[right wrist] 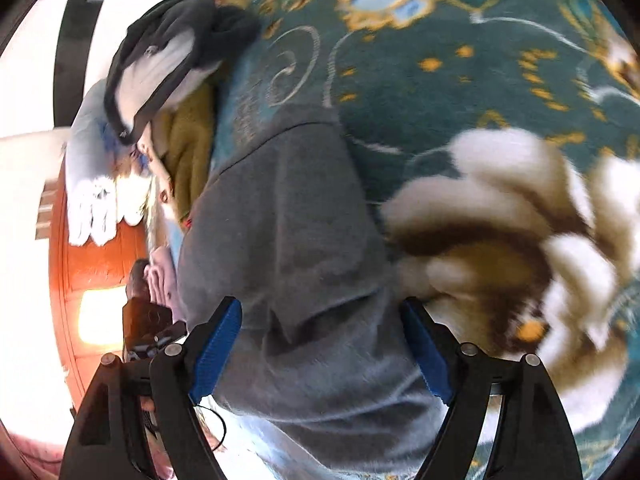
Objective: Fold clothes
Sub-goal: 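Carry the folded grey pants with both grippers toward the pink towel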
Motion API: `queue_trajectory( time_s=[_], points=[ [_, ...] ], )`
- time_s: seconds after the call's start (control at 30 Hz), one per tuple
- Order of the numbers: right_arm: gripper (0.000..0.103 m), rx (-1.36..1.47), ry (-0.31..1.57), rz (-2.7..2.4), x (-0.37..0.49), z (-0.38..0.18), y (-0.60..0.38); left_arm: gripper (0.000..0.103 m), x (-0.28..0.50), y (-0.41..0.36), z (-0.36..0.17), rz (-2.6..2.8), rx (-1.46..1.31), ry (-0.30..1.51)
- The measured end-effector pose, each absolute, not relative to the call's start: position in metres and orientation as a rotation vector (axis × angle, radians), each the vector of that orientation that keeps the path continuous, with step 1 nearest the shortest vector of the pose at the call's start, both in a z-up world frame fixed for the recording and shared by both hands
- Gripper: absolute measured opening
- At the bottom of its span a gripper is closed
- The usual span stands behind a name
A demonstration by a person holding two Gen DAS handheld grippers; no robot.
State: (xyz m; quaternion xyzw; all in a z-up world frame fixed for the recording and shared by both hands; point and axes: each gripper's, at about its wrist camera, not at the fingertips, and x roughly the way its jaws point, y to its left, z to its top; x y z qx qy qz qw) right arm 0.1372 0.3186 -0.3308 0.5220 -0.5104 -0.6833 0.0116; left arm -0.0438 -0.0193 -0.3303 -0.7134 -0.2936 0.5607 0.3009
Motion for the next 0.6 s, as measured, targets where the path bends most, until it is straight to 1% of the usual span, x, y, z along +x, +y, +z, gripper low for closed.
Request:
queue_trajectory(
  time_s=[0.1, 0.17, 0.23, 0.27, 0.3, 0.33, 0.4, 0.43, 0.5, 0.6],
  points=[
    [0.081, 1.632, -1.654, -2.152, 0.138, -0.332, 0.318, 0.097, -0.043, -0.015, -0.321, 1.519, -1.903, -0.75],
    [0.074, 1.663, -1.654, -2.21, 0.137, -0.329, 0.314, 0.096, -0.043, -0.012, -0.315, 1.54, -1.909, -0.731],
    [0.052, 1.723, -1.631, -2.258, 0.135, -0.326, 0.309, 0.086, -0.042, -0.009, -0.309, 1.561, -1.916, -0.711],
    [0.048, 1.742, -1.634, -2.266, 0.136, -0.324, 0.308, 0.078, -0.042, -0.008, -0.306, 1.572, -1.919, -0.702],
    [0.041, 1.757, -1.643, -2.27, 0.136, -0.323, 0.308, 0.068, -0.042, -0.006, -0.303, 1.582, -1.922, -0.692],
    [0.032, 1.756, -1.664, -2.269, 0.137, -0.321, 0.308, 0.064, -0.042, -0.005, -0.299, 1.593, -1.925, -0.682],
    [0.025, 1.749, -1.681, -2.276, 0.137, -0.313, 0.306, 0.05, -0.041, -0.002, -0.293, 1.613, -1.931, -0.662],
    [0.022, 1.752, -1.665, -2.291, 0.137, -0.307, 0.303, 0.048, -0.041, -0.001, -0.29, 1.624, -1.934, -0.652],
    [0.02, 1.764, -1.622, -2.321, 0.137, -0.289, 0.297, 0.039, -0.041, 0.002, -0.284, 1.644, -1.939, -0.631],
    [0.019, 1.74, -1.614, -2.336, 0.144, -0.261, 0.288, 0.038, -0.038, 0.0, -0.26, 1.645, -1.928, -0.605]
  ],
)
